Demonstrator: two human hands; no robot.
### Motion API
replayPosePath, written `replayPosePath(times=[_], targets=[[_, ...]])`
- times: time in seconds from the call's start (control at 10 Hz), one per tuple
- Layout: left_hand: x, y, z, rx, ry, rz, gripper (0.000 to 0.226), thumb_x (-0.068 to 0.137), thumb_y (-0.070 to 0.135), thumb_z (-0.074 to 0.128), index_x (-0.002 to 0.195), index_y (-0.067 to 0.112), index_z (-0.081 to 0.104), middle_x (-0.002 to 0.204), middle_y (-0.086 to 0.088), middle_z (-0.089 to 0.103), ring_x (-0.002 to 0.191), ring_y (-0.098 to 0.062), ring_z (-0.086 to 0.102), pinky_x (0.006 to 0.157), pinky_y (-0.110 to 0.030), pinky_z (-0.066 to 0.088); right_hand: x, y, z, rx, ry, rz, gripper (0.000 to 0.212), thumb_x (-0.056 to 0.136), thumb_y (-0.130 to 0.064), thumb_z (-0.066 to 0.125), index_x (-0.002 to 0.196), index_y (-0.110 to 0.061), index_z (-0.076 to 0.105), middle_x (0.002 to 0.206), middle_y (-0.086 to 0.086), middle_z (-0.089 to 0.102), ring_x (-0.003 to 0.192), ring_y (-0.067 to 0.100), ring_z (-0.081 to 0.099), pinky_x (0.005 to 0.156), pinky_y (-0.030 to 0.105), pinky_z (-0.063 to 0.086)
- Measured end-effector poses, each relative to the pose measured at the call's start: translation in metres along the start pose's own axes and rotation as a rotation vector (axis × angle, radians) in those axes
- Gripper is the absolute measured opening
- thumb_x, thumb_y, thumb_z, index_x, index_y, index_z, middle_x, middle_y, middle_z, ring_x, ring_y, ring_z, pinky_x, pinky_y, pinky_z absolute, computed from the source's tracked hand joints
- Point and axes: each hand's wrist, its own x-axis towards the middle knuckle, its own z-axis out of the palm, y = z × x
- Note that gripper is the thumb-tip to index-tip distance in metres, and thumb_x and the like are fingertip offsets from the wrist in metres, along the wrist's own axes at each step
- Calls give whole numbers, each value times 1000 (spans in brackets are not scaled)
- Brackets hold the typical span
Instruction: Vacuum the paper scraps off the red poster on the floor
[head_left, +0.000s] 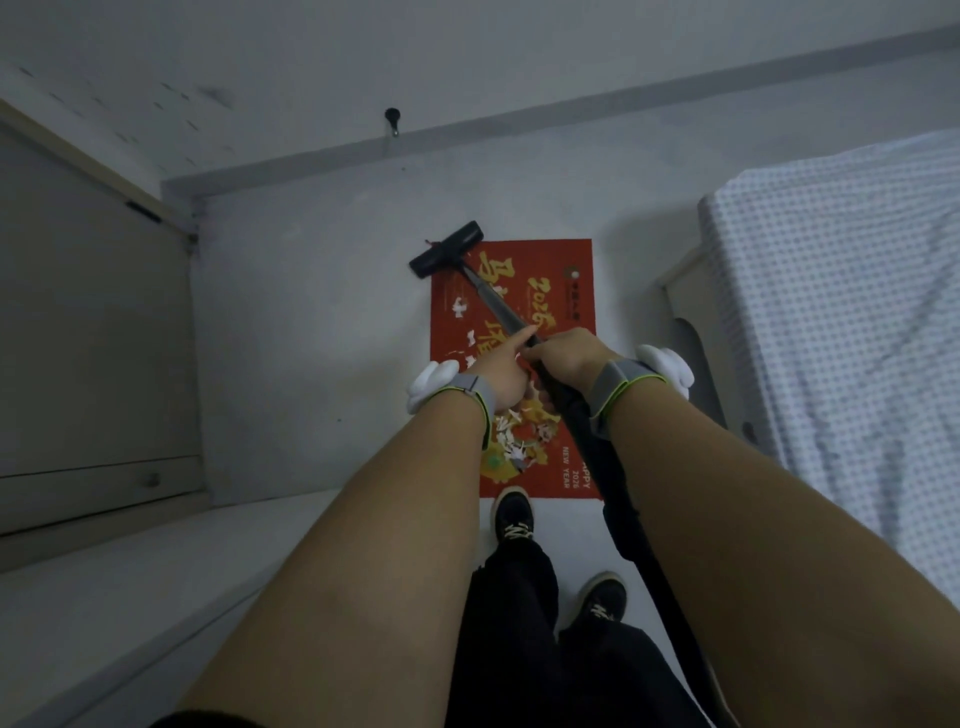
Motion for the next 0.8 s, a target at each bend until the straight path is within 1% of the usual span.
replayPosePath(times=[0.1, 0.2, 0.3, 0.4, 0.5, 0.6, 0.7, 0.8], targets=[[-8, 8, 2, 15, -98, -28, 71, 100, -2, 38, 156, 34, 13, 117, -18, 67, 61, -23, 50, 57, -37, 45, -7, 4, -5, 35, 5, 37, 32, 99, -23, 62, 79, 3, 63, 45, 12, 57, 42, 25, 54, 51, 35, 50], [-25, 21, 5, 6, -113, -38, 66, 101, -1, 39, 150, 39, 19, 111, -19, 68, 55, -20, 46, 53, -33, 46, -21, 11, -13, 37, 7, 58, 31, 100, -22, 61, 83, 3, 62, 42, 10, 55, 37, 23, 52, 44, 29, 49], [-40, 31, 15, -28, -193, -42, 64, 103, -2, 33, 156, 31, 15, 104, -18, 70, 56, -25, 53, 44, -26, 37, -36, 21, -23, 28, 27, 72, 31, 101, -18, 60, 77, 3, 60, 47, 12, 56, 34, 23, 50, 38, 26, 48], [-58, 37, 26, -69, -181, -55, 58, 105, 5, 31, 154, 34, 24, 116, -14, 68, 77, -26, 65, 40, -20, 44, -48, 39, -32, 18, 26, 70, 31, 100, -17, 61, 78, 4, 61, 42, 11, 58, 35, 24, 53, 38, 25, 48], [-67, 36, 40, -82, -178, -88, 58, 104, 9, 31, 152, 41, 28, 94, -4, 69, 86, -31, 70, 63, -36, 58, -55, 55, -37, 22, 7, 70, 27, 100, -18, 61, 87, 6, 61, 56, 15, 59, 41, 26, 55, 42, 28, 48], [-80, 34, 58, -113, -178, -109, 59, 103, 10, 32, 151, 44, 28, 90, -3, 68, 84, -32, 70, 72, -41, 59, -67, 71, -42, 45, -9, 67, 26, 100, -17, 59, 87, 5, 58, 62, 16, 56, 43, 25, 52, 39, 25, 47], [-99, 37, 75, -91, -171, -89, 56, 104, 12, 31, 151, 43, 26, 82, 0, 64, 61, -21, 63, 52, -29, 56, -78, 90, -49, 48, -17, 70, 28, 100, -18, 59, 84, 5, 58, 60, 16, 56, 43, 25, 53, 41, 27, 46], [-111, 36, 93, -94, -178, -98, 56, 104, 12, 32, 151, 41, 25, 104, -14, 70, 68, -25, 62, 60, -35, 58, -87, 106, -53, 55, -37, 88, 32, 102, -18, 56, 79, 3, 57, 51, 13, 56, 41, 24, 51, 42, 27, 46]])
